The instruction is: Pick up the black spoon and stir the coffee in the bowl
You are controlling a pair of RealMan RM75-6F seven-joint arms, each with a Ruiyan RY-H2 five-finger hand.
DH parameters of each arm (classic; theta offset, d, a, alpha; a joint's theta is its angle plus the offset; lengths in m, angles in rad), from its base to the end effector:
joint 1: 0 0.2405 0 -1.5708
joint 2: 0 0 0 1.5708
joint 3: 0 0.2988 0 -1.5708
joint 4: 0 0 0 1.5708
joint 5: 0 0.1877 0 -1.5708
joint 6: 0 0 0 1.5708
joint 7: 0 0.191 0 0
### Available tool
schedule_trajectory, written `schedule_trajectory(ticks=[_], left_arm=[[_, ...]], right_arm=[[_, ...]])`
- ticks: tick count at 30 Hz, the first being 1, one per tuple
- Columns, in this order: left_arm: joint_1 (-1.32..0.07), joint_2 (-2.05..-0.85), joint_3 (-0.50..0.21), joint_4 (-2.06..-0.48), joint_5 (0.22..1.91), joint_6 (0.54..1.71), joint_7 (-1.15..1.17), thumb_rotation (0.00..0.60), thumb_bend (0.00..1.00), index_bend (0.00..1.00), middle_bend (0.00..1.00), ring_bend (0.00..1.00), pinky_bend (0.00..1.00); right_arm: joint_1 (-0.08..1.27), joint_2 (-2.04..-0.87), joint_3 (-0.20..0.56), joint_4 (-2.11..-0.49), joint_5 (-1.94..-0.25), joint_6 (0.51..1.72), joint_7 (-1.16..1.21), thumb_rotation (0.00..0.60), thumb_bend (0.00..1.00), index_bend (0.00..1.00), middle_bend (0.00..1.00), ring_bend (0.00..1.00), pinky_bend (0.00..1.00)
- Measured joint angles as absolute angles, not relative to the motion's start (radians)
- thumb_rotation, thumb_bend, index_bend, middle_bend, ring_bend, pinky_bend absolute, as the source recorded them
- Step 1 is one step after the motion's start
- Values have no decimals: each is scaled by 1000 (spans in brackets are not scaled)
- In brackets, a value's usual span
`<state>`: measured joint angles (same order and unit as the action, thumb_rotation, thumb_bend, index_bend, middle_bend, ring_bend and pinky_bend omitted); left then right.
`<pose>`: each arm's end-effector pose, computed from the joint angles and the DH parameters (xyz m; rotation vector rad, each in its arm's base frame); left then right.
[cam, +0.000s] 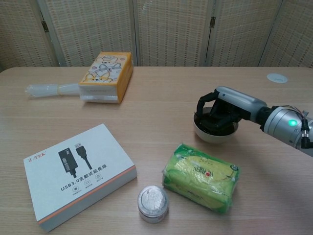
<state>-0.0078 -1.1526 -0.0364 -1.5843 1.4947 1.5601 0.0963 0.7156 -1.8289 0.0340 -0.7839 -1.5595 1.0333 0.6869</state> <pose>-0.3567 0.2000 0.1996 -1.3313 -0.8392 -0.8114 -0.2170 -0.4149 -0.0758 1.8217 -1.3318 1.2621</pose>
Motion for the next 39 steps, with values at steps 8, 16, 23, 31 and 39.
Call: schedule_trajectory(ticks=[8,16,23,31,39], left_arm=[[-9,-1157,-37,-1580,1490,1556,98,600,256,207,190,150,171],[-10,-1149,-40,-1585,1486,1556,103,600,256,207,190,150,171],[-4,-1149,-39,-1586,1482,1560,105,600,256,207,190,150,171],[-9,-1153,-38,-1584,1489,1555,104,600,256,207,190,150,171],[-16,-1159,-40,-1583,1492,1551,105,600,256,207,190,150,171]], right_arm=[[709,-1813,58,-762,-1518,1001,677,600,580,710,1000,1000,1000],[765,-1870,102,-707,-1501,973,691,600,581,711,1000,1000,1000],[771,-1876,85,-725,-1527,987,713,600,581,711,1000,1000,1000],[725,-1834,40,-785,-1551,1024,725,600,581,710,1000,1000,1000],[699,-1807,33,-783,-1538,1024,717,600,581,711,1000,1000,1000]])
